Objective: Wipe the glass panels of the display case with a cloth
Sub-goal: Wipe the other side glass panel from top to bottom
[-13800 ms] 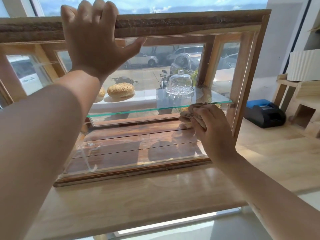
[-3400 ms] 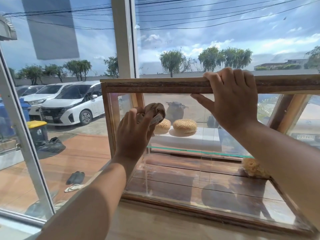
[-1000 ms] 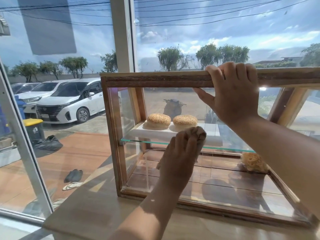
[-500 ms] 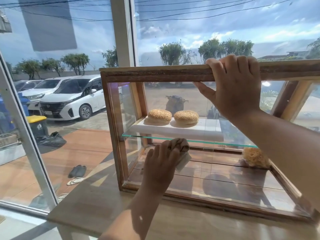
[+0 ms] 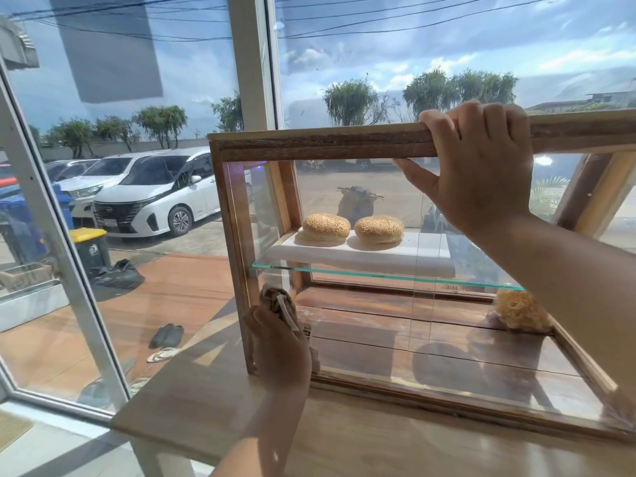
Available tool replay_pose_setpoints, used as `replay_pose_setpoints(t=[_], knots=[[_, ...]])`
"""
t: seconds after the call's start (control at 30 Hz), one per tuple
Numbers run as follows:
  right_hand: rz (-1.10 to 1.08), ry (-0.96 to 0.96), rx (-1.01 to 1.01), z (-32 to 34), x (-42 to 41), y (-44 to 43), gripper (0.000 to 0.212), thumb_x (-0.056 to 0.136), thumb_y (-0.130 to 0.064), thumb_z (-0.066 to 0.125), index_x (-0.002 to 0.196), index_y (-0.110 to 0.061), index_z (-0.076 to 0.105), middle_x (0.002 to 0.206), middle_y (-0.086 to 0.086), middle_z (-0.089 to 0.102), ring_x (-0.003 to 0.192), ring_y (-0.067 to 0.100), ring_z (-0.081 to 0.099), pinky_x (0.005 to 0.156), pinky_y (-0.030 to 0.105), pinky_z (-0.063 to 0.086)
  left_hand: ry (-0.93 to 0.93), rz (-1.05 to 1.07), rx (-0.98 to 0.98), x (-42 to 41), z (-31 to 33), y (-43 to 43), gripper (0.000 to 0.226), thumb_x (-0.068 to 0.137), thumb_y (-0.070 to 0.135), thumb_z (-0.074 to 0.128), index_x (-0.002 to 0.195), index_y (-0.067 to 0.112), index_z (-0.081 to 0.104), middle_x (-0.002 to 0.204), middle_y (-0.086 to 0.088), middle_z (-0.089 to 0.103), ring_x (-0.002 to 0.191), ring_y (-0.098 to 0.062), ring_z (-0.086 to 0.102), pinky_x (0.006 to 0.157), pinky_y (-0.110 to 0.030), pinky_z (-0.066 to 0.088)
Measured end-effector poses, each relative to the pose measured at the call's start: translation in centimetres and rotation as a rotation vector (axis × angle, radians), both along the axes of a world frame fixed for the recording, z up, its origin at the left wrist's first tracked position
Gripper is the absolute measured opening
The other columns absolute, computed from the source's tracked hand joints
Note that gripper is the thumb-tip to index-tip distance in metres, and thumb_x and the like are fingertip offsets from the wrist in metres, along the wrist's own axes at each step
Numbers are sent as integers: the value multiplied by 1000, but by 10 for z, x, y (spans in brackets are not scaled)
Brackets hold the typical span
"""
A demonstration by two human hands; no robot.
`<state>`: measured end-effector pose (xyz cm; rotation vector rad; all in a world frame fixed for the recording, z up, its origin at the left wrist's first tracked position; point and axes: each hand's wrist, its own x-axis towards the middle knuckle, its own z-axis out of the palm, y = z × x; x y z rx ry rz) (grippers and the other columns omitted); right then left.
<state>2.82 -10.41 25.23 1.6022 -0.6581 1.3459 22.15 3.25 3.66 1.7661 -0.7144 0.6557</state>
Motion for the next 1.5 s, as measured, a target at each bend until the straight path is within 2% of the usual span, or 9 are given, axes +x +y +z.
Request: replay_pose_setpoints(t=[0.17, 0.3, 0.43, 0.57, 0.87, 0.97, 1.07, 1.3, 1.5], knots=[[-4, 0, 5, 0, 0, 0, 56, 104, -60, 36, 121, -9, 53, 104, 18, 57, 93, 36, 54, 91, 47, 36, -149, -149, 214, 1, -13, 17, 56, 62, -4, 81, 100, 7, 41, 100, -15, 50, 83, -39, 59, 53, -40, 52], [13, 8, 20, 0, 0, 0, 56, 104, -60, 35, 122, -10, 53, 105, 19, 57, 94, 37, 53, 93, 48, 34, -293, -154, 139, 8, 30, 11, 50, 72, 4, 79, 106, 7, 42, 103, -16, 49, 78, -41, 59, 49, -36, 45], [9, 9, 31, 0, -1, 1, 56, 105, -60, 33, 123, -10, 50, 106, 20, 56, 95, 38, 52, 92, 48, 34, -261, -132, 9, -3, 60, -6, 37, 86, 18, 61, 112, -2, 45, 107, -20, 49, 78, -36, 60, 50, -34, 47], [-1, -5, 8, 0, 1, -1, 55, 104, -61, 35, 121, -11, 51, 104, 19, 57, 94, 37, 53, 91, 47, 34, -395, -269, 87, -29, 25, -15, 46, 78, 9, 68, 115, 7, 40, 108, -18, 51, 84, -35, 63, 56, -39, 58], [-19, -5, -30, 0, 2, -2, 55, 103, -61, 36, 120, -11, 52, 103, 17, 57, 91, 35, 54, 91, 47, 33, -522, -465, 89, -91, 21, -42, 53, 75, 5, 71, 122, 11, 46, 115, -11, 56, 98, -29, 60, 72, -39, 57], [-29, -4, -37, 1, 1, -2, 55, 103, -61, 36, 120, -11, 54, 102, 17, 58, 90, 35, 54, 91, 46, 32, -702, -428, 217, -75, 8, -34, 29, 89, 11, 51, 117, 13, 47, 110, -11, 60, 86, -28, 61, 65, -40, 56], [-17, 0, -18, 0, 0, -1, 57, 104, -61, 35, 120, -10, 53, 104, 18, 57, 92, 36, 53, 91, 47, 33, -787, -397, 302, -49, 0, -21, 29, 85, 7, 43, 112, 15, 49, 104, -10, 60, 79, -27, 59, 60, -41, 53], [-3, 1, 1, 0, 0, 0, 56, 104, -62, 33, 122, -11, 51, 105, 19, 57, 93, 36, 53, 92, 47, 33, -483, -213, 295, 12, -8, 10, 81, 47, -3, 85, 117, 11, 46, 114, -8, 50, 93, -32, 60, 66, -40, 56], [8, 12, 33, 1, 0, 1, 58, 104, -62, 32, 123, -10, 51, 106, 20, 56, 95, 37, 53, 94, 48, 36, -4, -49, 129, 22, -14, 16, 40, 85, 8, 65, 118, 4, 43, 115, -15, 48, 99, -43, 59, 63, -49, 53]])
